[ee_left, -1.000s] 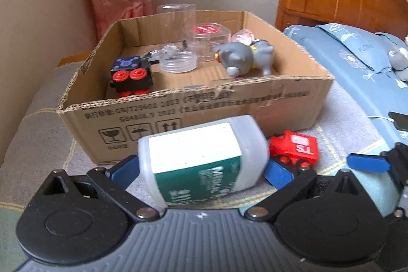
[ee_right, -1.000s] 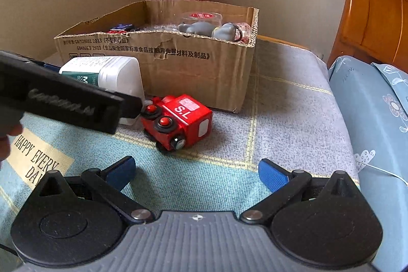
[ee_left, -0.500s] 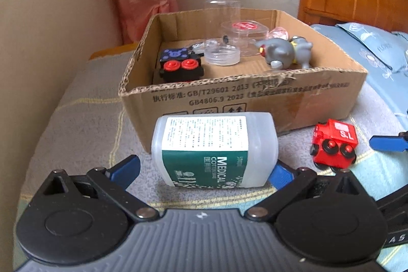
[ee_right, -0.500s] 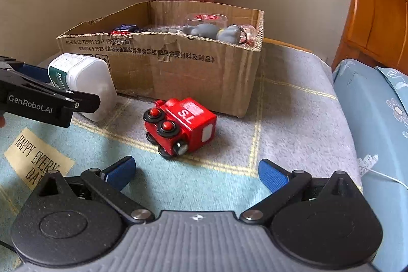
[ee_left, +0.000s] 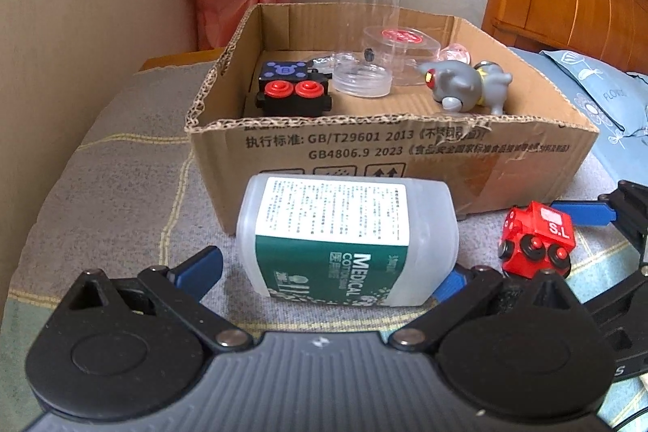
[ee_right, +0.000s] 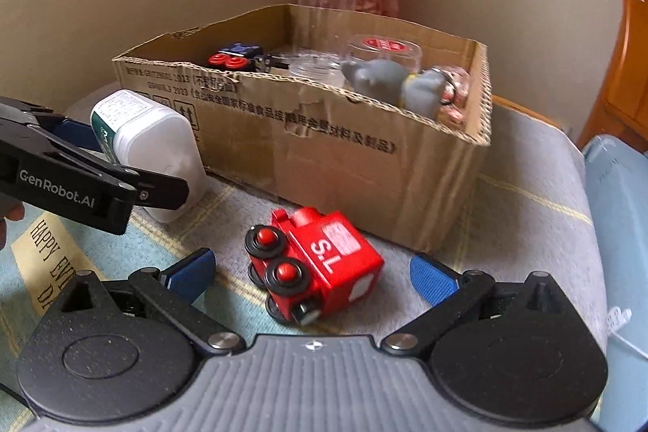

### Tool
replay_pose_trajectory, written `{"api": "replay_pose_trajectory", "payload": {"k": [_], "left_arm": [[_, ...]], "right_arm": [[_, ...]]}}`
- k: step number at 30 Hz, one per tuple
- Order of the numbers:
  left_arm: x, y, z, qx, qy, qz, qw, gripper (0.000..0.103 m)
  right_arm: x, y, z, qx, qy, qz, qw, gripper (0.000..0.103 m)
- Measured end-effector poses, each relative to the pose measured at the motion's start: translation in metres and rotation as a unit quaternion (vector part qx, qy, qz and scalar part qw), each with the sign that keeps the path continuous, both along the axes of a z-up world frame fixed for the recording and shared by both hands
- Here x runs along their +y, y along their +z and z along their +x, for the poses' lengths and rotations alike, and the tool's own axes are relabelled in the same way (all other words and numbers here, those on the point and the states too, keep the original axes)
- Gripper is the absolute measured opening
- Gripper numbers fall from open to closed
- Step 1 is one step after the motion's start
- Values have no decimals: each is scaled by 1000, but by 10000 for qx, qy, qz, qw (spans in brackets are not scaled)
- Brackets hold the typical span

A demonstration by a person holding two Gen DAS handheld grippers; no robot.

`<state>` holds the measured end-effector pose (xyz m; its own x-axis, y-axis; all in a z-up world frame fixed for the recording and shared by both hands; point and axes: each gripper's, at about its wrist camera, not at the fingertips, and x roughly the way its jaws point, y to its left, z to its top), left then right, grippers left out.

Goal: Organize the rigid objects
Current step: 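Close left tool on the white MEDICAL bottle while right tool closes on the red SL car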

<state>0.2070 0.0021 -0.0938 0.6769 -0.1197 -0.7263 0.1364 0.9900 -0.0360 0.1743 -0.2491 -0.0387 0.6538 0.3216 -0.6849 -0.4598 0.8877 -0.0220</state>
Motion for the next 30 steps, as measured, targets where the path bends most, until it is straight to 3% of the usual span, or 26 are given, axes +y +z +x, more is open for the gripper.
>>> {"api": "replay_pose_trajectory", "payload": {"k": [7,11,12,17,30], "left_arm": [[-1,2,0,-91,-26,-37,9999,99],[-2,5,-1,-117,-167,-29,9998,89],[-2,6,-2,-109,-209,-41,9997,83],[-4,9,-4,-83,-308,-6,9995,82],[2,21,-21,43,-913,292,9954,82]], "right_arm": [[4,9,-5,-14,206,-23,9998,83],[4,13,-8,-13,162,-45,9999,72],[4,13,-8,-16,131,-64,9999,68],[4,18,-14,-8,96,-175,9998,57],[1,25,-19,141,55,-264,9995,57]]}}
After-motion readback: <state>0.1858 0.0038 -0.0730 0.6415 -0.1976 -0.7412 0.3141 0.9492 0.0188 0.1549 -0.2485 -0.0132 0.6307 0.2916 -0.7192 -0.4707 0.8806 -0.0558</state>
